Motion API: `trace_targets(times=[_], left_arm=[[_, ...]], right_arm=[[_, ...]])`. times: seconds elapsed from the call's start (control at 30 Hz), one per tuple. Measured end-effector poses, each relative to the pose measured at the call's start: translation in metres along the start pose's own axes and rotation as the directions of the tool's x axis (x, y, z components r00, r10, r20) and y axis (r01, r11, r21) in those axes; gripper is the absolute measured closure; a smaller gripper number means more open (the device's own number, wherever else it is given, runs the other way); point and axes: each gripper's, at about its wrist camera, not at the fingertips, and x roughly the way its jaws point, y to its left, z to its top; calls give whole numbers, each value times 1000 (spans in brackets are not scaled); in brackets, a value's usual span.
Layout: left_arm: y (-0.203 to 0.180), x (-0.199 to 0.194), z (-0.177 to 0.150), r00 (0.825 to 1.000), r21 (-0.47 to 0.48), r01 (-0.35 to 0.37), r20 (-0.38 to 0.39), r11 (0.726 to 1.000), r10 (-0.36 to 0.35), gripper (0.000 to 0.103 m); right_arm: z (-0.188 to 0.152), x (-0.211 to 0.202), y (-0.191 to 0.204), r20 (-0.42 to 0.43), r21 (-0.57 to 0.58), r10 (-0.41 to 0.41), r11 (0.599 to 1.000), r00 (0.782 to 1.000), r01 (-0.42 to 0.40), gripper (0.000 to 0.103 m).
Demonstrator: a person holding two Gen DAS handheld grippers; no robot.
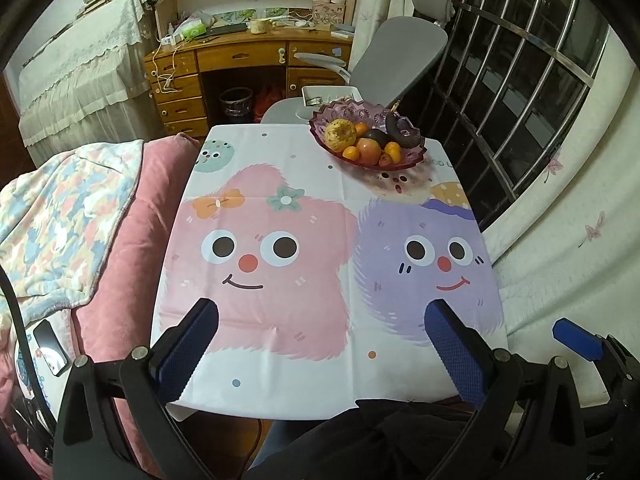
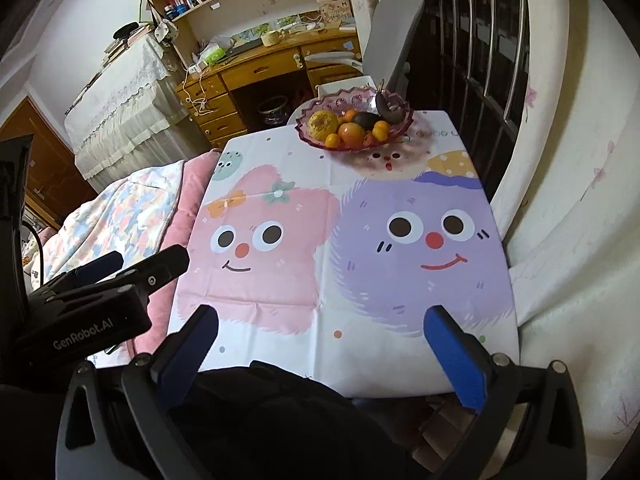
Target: Organize fruits
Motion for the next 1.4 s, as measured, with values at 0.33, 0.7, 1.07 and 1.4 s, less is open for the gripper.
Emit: trace_targets(times=[0.33, 0.7, 1.07, 1.4], left_arm=[[-8, 1, 3, 1000, 9, -8, 4, 1000, 8, 1], [-8, 2, 5, 1000, 5, -19, 1, 1000, 19, 1], [-7, 2, 4, 1000, 7, -24, 1, 1000, 24, 1], [-2, 1, 0, 1000, 5, -30, 2, 1000, 30, 1]], right_arm=[[3, 0, -3, 7, -2, -3, 1000, 1000, 3, 0], [4, 1, -4, 3, -1, 0, 1000, 1000, 0, 0], [1, 5, -4, -6, 4, 4, 1000, 1000, -4, 0], [-4, 7, -1, -10, 2, 8, 1000, 1000, -8, 0]])
